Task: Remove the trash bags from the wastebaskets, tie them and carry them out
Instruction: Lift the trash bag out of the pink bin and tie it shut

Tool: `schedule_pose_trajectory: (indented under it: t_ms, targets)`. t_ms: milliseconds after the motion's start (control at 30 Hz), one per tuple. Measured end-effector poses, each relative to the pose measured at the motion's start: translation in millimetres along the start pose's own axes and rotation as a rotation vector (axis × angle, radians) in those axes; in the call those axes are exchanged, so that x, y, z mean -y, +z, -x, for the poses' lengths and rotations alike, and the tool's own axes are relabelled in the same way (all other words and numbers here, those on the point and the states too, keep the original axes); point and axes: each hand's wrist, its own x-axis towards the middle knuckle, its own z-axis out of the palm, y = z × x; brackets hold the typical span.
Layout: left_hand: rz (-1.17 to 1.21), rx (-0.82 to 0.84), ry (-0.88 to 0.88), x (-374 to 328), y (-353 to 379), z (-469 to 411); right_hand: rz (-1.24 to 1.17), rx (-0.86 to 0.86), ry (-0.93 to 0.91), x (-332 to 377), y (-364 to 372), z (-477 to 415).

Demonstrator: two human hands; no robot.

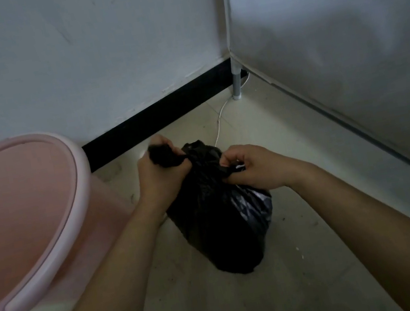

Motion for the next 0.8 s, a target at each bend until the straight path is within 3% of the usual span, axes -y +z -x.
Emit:
schedule_pose_trajectory:
  t_ms: [133,300,467,800]
  targets:
    - [-0.057,-0.071,0.008,2,12,10,-0.070,0.009,0.027,3,2,0]
    - [0.402,0.137,-0.273,-5,3,12,-0.332,-0.039,0.150,4,-3,6]
    - [0.616,0.244,-0.283,-10,-1,15,-0.280,-0.224,0.144,2,7,2]
    - [0.763,0.251,-0.471,-19,-8,22,-0.220,-0.250,0.154,0,10,0]
